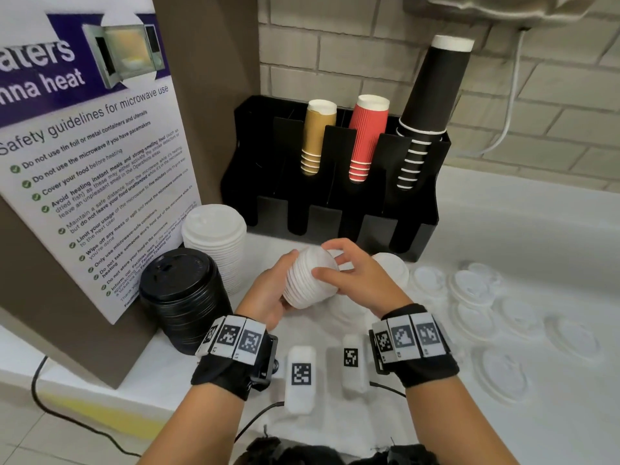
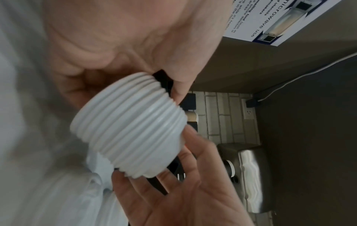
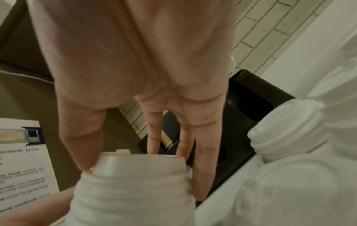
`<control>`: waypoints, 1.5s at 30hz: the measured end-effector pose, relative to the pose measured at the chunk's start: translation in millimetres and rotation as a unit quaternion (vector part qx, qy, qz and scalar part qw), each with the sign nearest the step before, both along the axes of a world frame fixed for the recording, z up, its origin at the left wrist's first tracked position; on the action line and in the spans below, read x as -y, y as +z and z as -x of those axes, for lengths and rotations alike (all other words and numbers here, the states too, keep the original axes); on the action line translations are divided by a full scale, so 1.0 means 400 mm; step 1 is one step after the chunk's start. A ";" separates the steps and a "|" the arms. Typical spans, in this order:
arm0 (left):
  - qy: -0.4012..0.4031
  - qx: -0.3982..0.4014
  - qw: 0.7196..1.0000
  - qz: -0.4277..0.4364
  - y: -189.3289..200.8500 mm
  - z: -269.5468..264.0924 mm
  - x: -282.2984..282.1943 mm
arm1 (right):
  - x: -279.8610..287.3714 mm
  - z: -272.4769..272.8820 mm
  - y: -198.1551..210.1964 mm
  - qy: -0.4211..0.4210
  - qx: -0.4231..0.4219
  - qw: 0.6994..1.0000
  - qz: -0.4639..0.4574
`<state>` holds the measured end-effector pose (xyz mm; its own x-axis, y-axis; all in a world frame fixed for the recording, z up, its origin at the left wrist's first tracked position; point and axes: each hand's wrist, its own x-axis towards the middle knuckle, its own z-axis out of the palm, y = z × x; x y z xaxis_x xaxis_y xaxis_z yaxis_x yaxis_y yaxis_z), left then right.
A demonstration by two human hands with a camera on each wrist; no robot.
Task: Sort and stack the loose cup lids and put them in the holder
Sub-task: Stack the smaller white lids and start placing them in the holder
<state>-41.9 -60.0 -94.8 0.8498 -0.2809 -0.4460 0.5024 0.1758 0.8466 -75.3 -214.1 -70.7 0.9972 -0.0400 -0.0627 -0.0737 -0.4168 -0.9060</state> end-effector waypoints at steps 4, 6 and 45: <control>0.018 -0.025 0.999 -0.014 -0.010 0.002 -0.001 | -0.006 -0.005 -0.018 0.001 -0.022 0.998 0.058; 0.029 -0.027 0.999 -0.015 -0.011 0.002 0.008 | -0.006 -0.005 -0.019 -0.004 -0.016 0.996 0.084; -0.100 0.259 0.928 -0.250 -0.054 -0.005 -0.013 | 0.102 0.031 0.079 0.021 0.015 0.988 0.155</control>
